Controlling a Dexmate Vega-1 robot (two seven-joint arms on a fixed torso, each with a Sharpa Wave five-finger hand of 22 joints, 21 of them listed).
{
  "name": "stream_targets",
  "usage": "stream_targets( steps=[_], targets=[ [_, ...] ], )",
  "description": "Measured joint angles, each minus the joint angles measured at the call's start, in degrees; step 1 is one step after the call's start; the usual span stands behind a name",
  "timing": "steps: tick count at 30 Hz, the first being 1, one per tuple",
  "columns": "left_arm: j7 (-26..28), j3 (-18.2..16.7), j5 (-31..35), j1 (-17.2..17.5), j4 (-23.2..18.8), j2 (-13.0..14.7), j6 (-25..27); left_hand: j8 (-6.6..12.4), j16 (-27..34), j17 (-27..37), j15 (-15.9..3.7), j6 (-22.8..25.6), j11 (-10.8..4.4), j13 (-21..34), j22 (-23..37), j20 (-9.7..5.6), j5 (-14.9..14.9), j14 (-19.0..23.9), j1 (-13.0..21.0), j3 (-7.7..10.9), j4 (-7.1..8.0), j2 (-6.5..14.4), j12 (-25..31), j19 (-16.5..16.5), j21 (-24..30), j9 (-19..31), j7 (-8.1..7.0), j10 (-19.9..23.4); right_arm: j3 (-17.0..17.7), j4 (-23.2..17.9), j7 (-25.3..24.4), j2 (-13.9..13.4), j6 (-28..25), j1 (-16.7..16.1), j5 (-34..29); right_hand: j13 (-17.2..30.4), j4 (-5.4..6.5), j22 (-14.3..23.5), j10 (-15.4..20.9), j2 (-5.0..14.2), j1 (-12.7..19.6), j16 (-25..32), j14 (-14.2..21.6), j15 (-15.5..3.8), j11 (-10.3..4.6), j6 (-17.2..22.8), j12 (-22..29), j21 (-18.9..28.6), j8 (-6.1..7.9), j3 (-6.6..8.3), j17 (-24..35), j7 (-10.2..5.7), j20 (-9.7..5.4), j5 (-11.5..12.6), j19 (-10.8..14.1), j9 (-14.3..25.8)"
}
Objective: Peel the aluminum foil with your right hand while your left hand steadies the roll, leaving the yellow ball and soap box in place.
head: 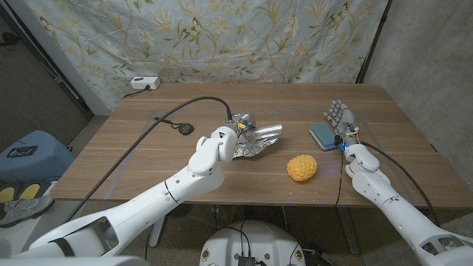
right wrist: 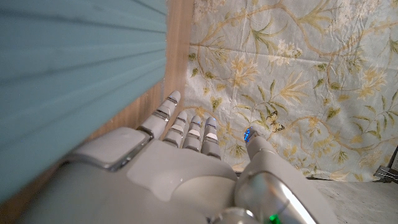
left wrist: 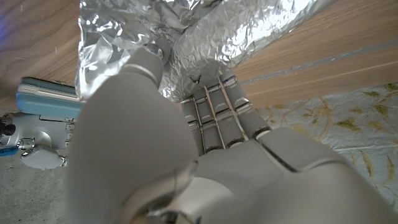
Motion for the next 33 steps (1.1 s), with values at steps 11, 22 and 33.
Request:
stream_targets(
  steps=[11,22,33],
  targets=[
    [-0.08,1.03,-4.72,-3.19,0.21,0.03,2.0,0.0,-0.03,-0.04,0.22,0.18,0.0,0.25,-0.25,0.22,0.0,0.22,0.0,-0.23,-0.08,0.0,-0.21,-0.22,0.49,0.0,0.02,0.01,0.15,-0.55,-0.25,-0.41,-0.47,0.04,-0.01,0.0,0.0,0.0,0.0,0.0,0.0,0.0,0.0,0.0,0.0,0.0,0.0,0.0,0.0,0.0,0.0,0.0,0.0,0.0,0.0,0.0],
    [-0.15,2.44,-10.76,-6.3,-0.6,0.43,5.16,0.0,-0.44,-0.13,0.21,0.3,0.01,0.47,-0.51,0.31,0.0,1.03,0.0,-0.55,-0.05,0.0,-0.56,-0.31,0.95,0.0,0.12,0.62,0.48,-1.42,-0.43,-0.91,-1.01,-0.52,0.23,0.0,0.0,0.0,0.0,0.0,0.0,0.0,0.0,0.0,0.0,0.0,0.0,0.0,0.0,0.0,0.0,0.0,0.0,0.0,0.0,0.0],
    [-1.32,4.06,-16.68,-10.53,-0.77,1.12,7.94,0.0,-0.63,0.05,0.43,0.4,0.21,0.93,-0.6,0.31,0.0,1.26,0.0,-0.55,-0.05,0.0,-0.95,-0.31,1.35,0.0,0.22,0.82,0.69,-2.07,-0.81,-1.21,-1.34,-0.97,0.35,0.0,0.0,0.0,0.0,0.0,0.0,0.0,0.0,0.0,0.0,0.0,0.0,0.0,0.0,-0.01,0.0,0.0,0.0,0.0,0.0,0.0]
  ],
)
